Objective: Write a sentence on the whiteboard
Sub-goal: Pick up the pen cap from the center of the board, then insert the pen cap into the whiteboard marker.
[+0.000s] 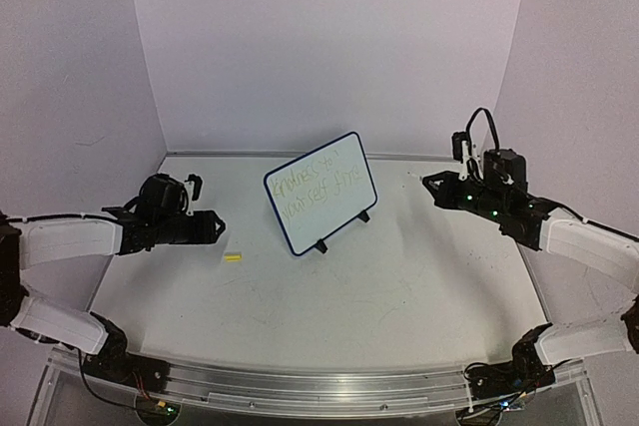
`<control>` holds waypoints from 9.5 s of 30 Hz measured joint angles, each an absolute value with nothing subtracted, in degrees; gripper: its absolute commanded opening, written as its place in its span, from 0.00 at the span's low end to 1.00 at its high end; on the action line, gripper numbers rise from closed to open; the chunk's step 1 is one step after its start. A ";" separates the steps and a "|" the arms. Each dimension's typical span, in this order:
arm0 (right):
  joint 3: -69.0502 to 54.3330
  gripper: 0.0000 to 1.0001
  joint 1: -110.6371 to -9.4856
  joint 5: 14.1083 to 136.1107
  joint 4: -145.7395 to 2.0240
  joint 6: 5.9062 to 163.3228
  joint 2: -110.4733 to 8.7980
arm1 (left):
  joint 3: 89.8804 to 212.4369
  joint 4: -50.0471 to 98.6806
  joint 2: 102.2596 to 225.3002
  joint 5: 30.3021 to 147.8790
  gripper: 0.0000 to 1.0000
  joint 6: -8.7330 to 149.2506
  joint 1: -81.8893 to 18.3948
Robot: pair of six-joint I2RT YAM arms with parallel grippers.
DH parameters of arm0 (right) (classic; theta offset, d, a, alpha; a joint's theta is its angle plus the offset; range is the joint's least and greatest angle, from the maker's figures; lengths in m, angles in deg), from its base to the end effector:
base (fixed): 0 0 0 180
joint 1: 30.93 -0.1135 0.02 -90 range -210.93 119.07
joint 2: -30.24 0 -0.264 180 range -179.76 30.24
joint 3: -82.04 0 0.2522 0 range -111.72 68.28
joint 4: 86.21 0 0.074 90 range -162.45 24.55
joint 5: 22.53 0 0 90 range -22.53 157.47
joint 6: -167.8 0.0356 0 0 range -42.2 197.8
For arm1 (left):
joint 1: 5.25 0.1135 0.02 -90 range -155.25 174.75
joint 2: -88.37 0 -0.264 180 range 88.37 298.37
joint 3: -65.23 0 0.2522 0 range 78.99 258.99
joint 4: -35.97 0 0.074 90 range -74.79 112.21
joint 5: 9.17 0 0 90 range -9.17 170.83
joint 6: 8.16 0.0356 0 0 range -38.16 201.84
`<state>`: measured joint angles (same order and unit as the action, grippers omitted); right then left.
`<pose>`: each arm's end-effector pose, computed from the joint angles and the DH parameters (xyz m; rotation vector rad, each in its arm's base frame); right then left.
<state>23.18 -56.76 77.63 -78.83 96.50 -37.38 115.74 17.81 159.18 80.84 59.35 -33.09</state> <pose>0.2434 0.1248 0.2889 -0.2453 1.8916 0.6986 0.2260 -0.1194 0.2072 0.1067 2.2826 -0.4693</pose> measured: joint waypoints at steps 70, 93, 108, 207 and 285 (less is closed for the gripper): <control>31.00 0.00 -56.75 80.62 -77.96 98.49 -33.55 | 126.98 8.17 184.45 85.82 0.61 62.84 -38.31; 31.00 0.00 -56.76 80.65 -77.98 98.92 -33.90 | 123.67 4.30 180.59 79.72 0.62 59.86 -38.13; 31.02 0.00 -56.76 80.64 -78.54 99.35 -34.15 | 120.13 3.16 176.47 84.92 0.55 56.93 -38.09; 2.66 0.00 -66.40 132.18 -55.26 90.87 -60.07 | 147.44 -7.37 178.05 117.54 0.00 96.71 -54.81; -5.24 0.00 -71.80 134.93 -46.15 82.91 -70.97 | 148.29 -10.68 179.98 119.84 0.00 94.30 -56.83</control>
